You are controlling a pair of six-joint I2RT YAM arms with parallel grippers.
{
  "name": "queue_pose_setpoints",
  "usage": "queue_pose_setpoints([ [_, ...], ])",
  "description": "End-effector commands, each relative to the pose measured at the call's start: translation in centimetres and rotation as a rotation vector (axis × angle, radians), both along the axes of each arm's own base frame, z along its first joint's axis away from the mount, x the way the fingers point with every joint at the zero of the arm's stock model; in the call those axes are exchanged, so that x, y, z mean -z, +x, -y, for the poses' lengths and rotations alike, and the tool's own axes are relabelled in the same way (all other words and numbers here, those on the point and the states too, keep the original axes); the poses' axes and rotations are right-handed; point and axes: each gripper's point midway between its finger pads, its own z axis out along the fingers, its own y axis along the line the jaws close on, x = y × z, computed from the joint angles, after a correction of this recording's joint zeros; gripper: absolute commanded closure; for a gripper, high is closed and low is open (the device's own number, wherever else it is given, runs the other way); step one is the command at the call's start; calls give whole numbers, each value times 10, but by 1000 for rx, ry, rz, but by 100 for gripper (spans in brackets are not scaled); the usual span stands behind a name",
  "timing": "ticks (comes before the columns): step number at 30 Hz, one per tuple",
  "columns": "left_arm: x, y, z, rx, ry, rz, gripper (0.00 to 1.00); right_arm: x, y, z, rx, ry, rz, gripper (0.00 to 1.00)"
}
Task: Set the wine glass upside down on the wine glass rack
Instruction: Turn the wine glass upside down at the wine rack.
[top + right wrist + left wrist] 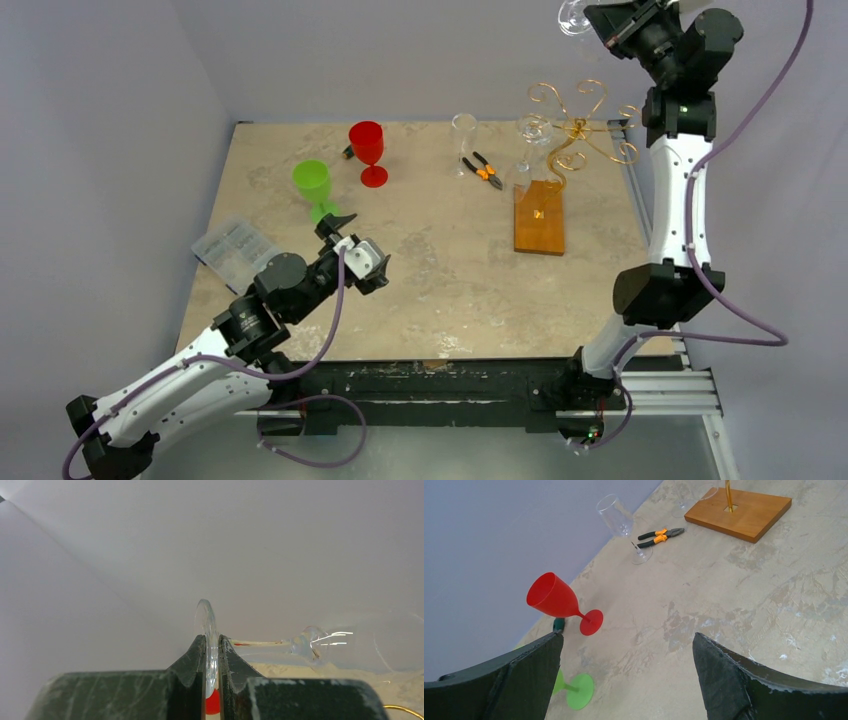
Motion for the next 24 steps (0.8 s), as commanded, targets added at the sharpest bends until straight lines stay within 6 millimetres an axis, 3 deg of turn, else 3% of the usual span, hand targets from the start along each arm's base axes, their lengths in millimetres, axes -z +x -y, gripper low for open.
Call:
queue_pose_setpoints([
  [1,-13,2,4,13,-45,31,3,-38,-7,6,85,-73,150,100],
  [24,-13,3,5,19,-46,29,3,17,26,4,117,-97,21,100],
])
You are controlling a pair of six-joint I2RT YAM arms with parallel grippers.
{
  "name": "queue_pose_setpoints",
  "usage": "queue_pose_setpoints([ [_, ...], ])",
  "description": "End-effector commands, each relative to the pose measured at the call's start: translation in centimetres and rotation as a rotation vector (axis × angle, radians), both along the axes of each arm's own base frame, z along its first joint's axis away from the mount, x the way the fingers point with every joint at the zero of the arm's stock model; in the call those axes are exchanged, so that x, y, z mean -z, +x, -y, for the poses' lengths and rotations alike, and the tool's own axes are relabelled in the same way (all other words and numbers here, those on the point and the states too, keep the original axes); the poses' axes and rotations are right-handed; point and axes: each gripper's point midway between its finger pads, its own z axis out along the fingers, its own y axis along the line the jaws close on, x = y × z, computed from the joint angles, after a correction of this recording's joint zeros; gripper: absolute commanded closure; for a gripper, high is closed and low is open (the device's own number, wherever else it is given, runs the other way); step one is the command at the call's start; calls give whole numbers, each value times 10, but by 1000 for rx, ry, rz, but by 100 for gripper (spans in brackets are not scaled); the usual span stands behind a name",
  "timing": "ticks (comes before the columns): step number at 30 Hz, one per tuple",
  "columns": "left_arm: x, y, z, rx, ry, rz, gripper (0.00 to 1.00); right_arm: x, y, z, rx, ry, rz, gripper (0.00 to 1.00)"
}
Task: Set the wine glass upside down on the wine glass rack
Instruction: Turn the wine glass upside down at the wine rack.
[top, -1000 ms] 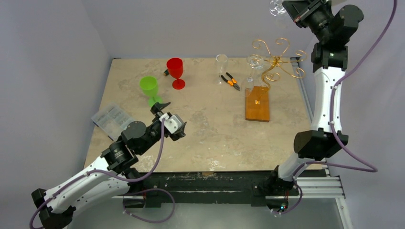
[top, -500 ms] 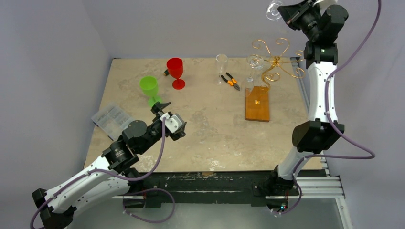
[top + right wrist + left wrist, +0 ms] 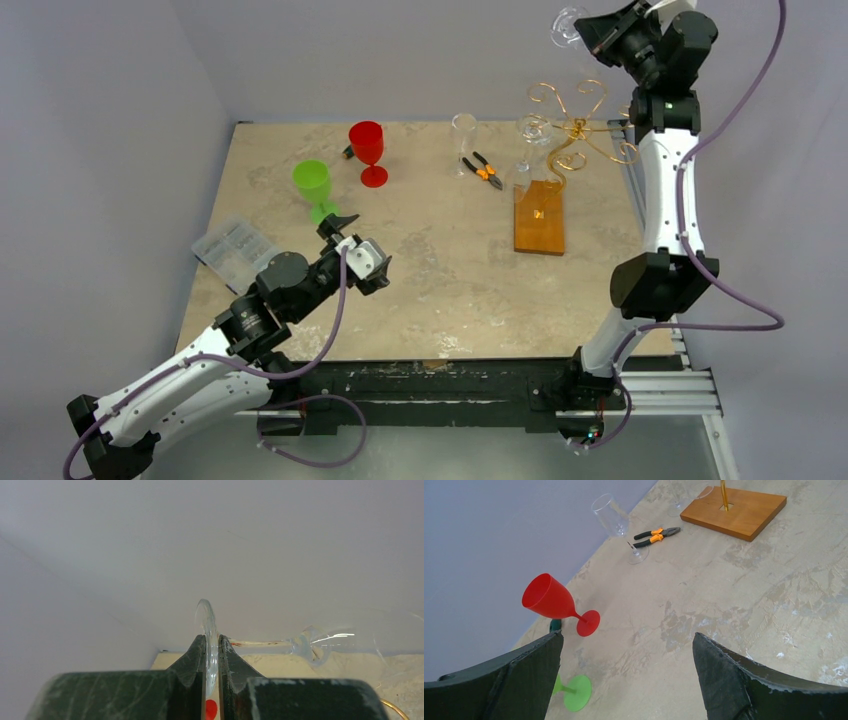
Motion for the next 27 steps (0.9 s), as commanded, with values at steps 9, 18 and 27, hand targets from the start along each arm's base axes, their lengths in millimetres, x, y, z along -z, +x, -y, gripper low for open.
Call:
queue_pose_setpoints([
  [9,-15,2,3,7,-51,36,3,-3,2,0,23,-31,49,100],
  [18,-15,2,3,7,-52,37,3,11,9,-1,20,-36,22,100],
  [27,-14,2,3,11,-51,35,3,22,15,-3,21,-46,2,100],
])
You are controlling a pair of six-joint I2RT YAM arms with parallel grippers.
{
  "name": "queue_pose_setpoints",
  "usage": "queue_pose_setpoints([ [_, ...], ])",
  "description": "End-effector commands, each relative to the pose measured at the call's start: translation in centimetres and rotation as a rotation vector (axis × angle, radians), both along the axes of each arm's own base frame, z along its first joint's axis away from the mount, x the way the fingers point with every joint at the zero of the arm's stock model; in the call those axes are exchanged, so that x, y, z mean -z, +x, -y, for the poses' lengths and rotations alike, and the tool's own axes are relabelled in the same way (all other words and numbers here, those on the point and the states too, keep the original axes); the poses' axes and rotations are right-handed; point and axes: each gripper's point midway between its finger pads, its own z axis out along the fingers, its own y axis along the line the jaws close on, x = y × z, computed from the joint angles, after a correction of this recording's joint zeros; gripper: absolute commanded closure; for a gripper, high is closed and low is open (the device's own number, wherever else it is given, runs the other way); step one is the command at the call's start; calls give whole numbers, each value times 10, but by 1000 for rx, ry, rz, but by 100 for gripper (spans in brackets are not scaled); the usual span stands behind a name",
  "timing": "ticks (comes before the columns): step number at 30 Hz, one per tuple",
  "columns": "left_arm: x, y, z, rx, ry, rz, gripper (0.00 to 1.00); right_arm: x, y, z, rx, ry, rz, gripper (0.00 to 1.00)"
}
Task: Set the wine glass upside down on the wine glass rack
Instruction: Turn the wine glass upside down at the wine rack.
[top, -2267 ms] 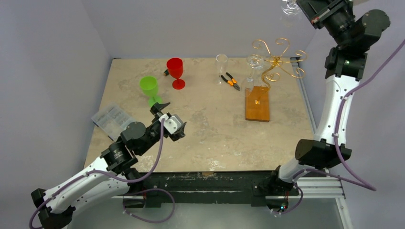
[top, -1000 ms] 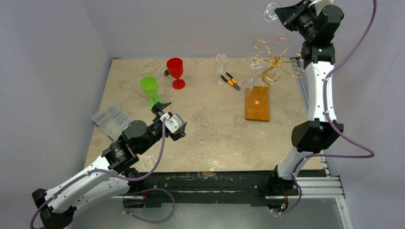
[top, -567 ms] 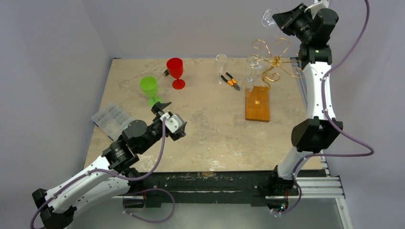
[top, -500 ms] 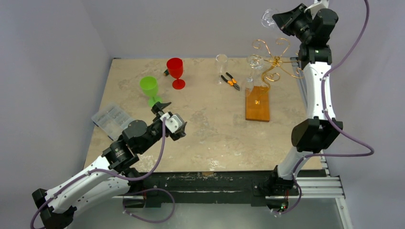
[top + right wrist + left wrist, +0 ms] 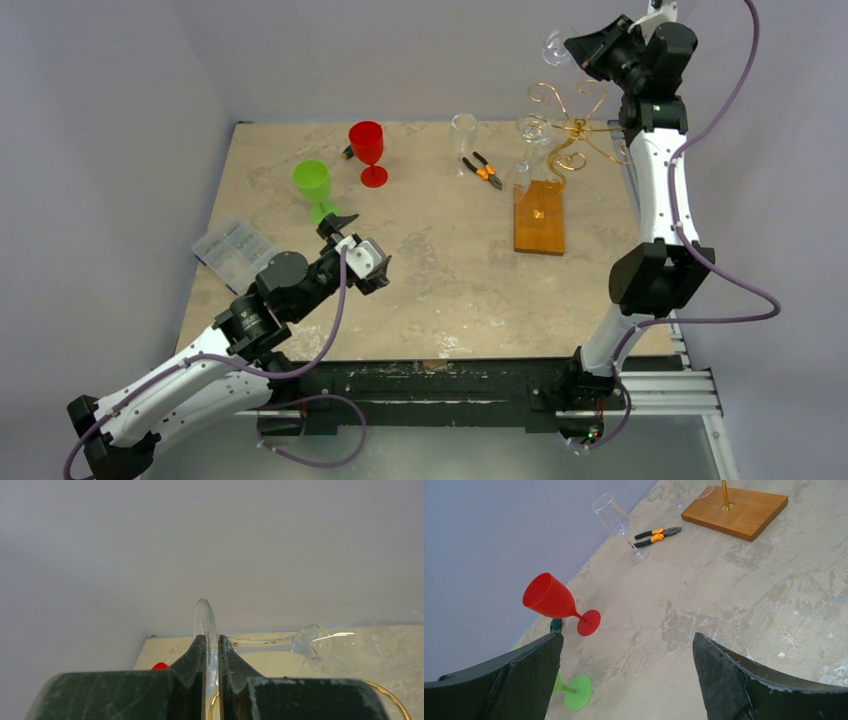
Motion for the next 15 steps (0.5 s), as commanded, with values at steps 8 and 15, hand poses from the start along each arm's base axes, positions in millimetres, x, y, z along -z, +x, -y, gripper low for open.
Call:
queue_pose_setpoints([
  [8,-15,1,4,15,-51,38,3,-17,-1,-1,16,-43,78,100],
  [15,-16,0,4,18,-56,42,3,-8,-3,0,21,-51,52,100],
])
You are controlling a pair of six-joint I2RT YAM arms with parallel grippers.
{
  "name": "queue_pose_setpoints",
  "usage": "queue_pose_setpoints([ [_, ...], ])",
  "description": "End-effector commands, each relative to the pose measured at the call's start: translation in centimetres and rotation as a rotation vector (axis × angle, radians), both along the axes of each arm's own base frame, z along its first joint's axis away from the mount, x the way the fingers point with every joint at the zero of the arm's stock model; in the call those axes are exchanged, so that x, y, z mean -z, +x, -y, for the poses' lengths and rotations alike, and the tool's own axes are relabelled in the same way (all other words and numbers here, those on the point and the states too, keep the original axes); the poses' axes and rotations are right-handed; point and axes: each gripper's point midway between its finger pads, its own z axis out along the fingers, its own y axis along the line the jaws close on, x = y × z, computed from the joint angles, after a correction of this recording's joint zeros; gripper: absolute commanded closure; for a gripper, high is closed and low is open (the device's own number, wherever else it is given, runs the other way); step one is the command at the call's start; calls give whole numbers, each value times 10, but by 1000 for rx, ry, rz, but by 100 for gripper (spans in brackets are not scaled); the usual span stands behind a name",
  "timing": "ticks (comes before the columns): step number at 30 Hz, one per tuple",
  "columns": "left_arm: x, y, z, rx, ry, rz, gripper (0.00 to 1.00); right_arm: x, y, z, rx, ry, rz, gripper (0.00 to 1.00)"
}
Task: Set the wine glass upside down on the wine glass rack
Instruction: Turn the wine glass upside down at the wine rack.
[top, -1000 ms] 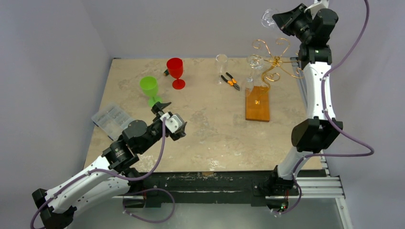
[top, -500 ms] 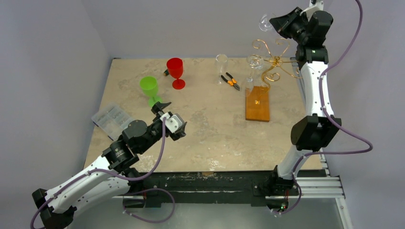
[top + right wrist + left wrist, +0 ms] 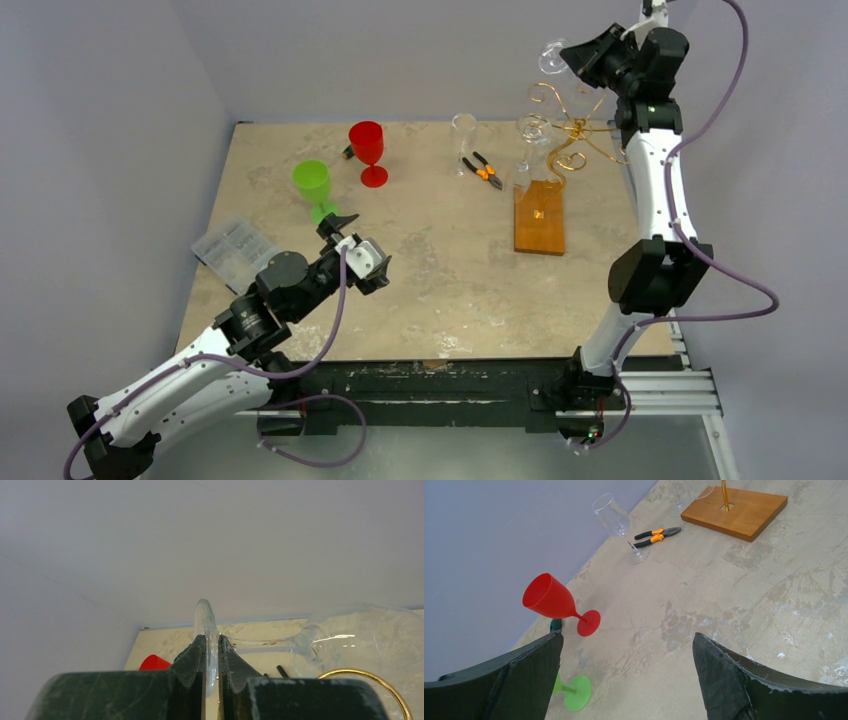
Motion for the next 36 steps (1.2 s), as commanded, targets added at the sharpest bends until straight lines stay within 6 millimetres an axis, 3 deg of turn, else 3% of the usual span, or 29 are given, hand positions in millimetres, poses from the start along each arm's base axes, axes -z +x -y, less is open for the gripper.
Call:
queue_pose_setpoints([
  [1,-16,0,4,19,-55,41,3,-31,-9,1,21,-36,102,100],
  [36,-21,-3,1,21,-67,54,3,-31,-32,4,50,-33,60,100],
])
